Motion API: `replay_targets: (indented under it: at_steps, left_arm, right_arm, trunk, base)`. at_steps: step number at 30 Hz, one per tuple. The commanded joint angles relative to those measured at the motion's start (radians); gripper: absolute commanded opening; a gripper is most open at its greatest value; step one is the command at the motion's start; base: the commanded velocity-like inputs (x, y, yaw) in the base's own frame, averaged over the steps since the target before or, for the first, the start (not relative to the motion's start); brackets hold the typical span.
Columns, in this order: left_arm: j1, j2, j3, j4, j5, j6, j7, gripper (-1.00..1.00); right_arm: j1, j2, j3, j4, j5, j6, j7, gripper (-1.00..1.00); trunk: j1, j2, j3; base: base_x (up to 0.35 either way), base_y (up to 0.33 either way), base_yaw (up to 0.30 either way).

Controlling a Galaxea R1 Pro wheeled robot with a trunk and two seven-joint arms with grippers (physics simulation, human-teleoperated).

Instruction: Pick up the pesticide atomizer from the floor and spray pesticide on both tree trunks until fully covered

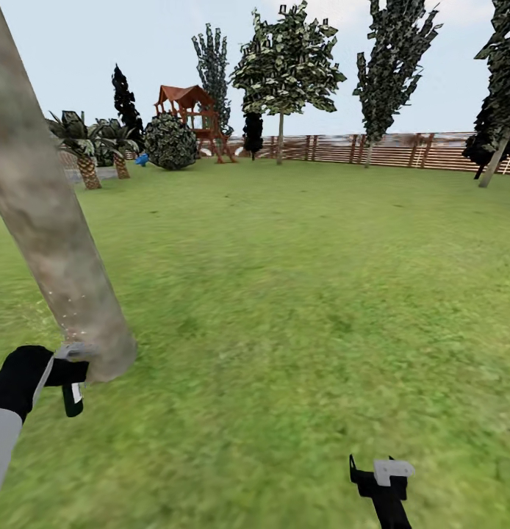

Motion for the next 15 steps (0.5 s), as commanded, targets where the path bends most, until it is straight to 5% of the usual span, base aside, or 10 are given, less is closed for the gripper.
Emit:
replay_targets:
  at_steps: [1, 3, 6, 11, 15]
  left_arm:
    - [0.009, 0.001, 0.025, 0.001, 0.003, 0.003, 0.032, -1.0]
    - [0.018, 0.003, 0.07, 0.002, 0.005, 0.001, 0.09, -1.0]
    - [0.023, -0.004, 0.086, 0.002, 0.004, 0.001, 0.111, -1.0]
    - [0.026, -0.068, 0.089, -0.007, 0.005, -0.008, 0.12, -1.0]
    - [0.036, -0.1, 0.094, 0.031, 0.004, -0.102, 0.132, -1.0]
  right_arm:
    - [-0.001, 0.0, -0.003, 0.001, 0.011, -0.003, -0.007, 1.0]
    - [-0.001, 0.0, -0.003, 0.001, 0.011, -0.003, -0.007, 1.0]
    - [-0.001, 0.0, -0.003, 0.001, 0.011, -0.003, -0.007, 1.0]
    - [-0.001, 0.0, -0.003, 0.001, 0.011, -0.001, -0.007, 1.0]
    - [-0.001, 0.0, -0.003, 0.001, 0.011, -0.002, -0.007, 1.0]
  trunk:
    - [0.0, 0.0, -0.001]
    - [0.0, 0.0, -0.001]
    - [0.0, 0.0, -0.001]
    - [0.0, 0.0, -0.001]
    - [0.0, 0.0, -0.001]
  base:
    - [0.326, -0.007, 0.066]
    - [0.269, -0.003, 0.19]
    - [0.094, -0.001, 0.255]
    - [0.024, -0.006, 0.272]
    - [0.196, -0.125, 0.079]
